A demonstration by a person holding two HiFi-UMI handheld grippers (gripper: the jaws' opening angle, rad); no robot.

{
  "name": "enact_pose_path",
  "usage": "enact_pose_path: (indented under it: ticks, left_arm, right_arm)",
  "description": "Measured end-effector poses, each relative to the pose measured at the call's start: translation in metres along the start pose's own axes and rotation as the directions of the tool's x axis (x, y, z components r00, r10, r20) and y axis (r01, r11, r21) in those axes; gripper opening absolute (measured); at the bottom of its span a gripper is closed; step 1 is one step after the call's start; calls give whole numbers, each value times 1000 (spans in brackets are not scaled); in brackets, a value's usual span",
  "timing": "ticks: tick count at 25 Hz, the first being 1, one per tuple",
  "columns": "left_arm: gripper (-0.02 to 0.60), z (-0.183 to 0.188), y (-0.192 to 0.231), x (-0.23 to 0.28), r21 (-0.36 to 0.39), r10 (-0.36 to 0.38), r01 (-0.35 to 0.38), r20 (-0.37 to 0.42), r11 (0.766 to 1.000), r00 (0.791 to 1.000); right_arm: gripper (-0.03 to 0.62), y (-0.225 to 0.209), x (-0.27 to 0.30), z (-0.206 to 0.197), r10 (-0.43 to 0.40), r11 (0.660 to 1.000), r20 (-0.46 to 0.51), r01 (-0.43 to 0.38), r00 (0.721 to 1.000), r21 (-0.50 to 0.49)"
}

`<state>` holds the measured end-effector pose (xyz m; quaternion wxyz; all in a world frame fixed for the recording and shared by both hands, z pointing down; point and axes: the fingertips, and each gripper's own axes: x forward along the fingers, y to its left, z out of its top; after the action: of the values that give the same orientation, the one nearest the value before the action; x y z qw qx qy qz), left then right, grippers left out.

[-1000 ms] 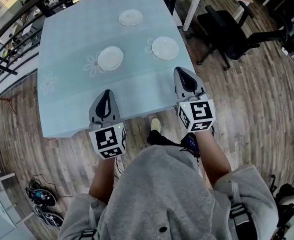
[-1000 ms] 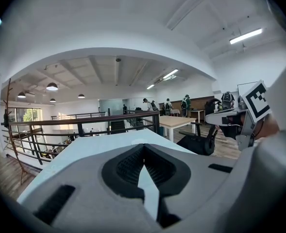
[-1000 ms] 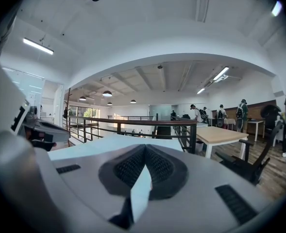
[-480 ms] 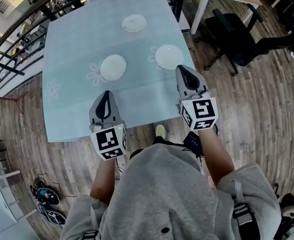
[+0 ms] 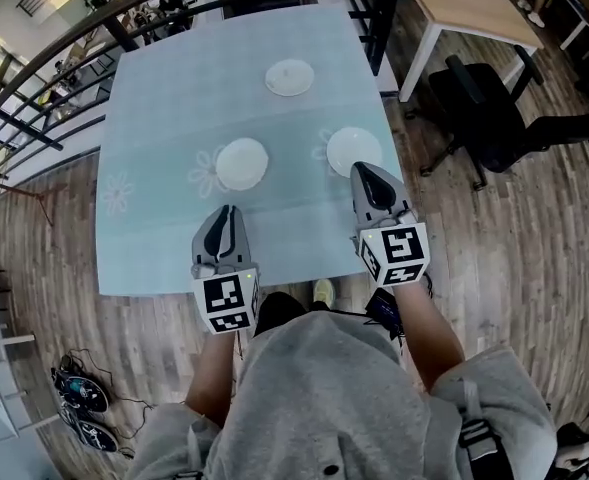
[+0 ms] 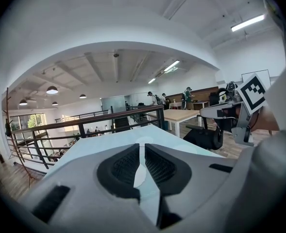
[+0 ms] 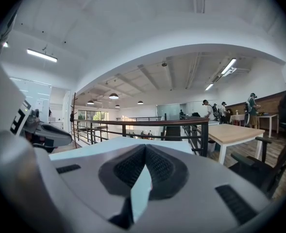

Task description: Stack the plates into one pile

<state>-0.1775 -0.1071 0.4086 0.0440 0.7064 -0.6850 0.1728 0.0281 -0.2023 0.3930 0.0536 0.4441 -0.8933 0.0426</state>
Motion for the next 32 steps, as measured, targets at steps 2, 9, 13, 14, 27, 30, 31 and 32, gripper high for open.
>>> enact_pose_path:
  ticks: [2, 9, 13, 14, 27, 30, 31, 32]
  left_arm:
    - [17, -2, 3, 1, 6, 1, -1, -5, 1000, 1000]
    - [120, -8, 5, 20, 28, -46, 47, -28, 999, 999]
    - [120, -18, 8, 39, 70, -74, 77, -45, 995, 996]
    - [120, -22, 9, 45, 81, -82, 86, -56, 993, 995]
    - [135, -72, 22, 133, 185, -152, 187, -186, 965, 971]
    - [135, -99, 24, 151, 237, -169, 228, -246, 944, 955]
    - [135, -108, 24, 154, 249, -180, 248, -267, 936, 947]
    - [135, -117, 22, 156, 257, -191, 269, -290, 928, 938]
  right_arm:
    - [26, 5, 6, 0, 12, 1000, -1, -12, 1000, 5]
    - [26, 5, 16, -1, 18, 1000, -13, -19, 1000, -3]
    - [26, 0, 20, -3, -7, 1000, -18, 6, 1000, -17]
    - [26, -1, 22, -5, -13, 1000, -23, 12, 1000, -18]
    - [26, -21, 69, -11, -42, 999, -98, 40, 994, -26]
    - [26, -18, 80, -18, -35, 999, -112, 33, 993, -18]
    - [26, -16, 83, -21, -31, 999, -119, 29, 992, -16]
    - [26, -12, 85, -24, -25, 1000, -127, 23, 992, -18]
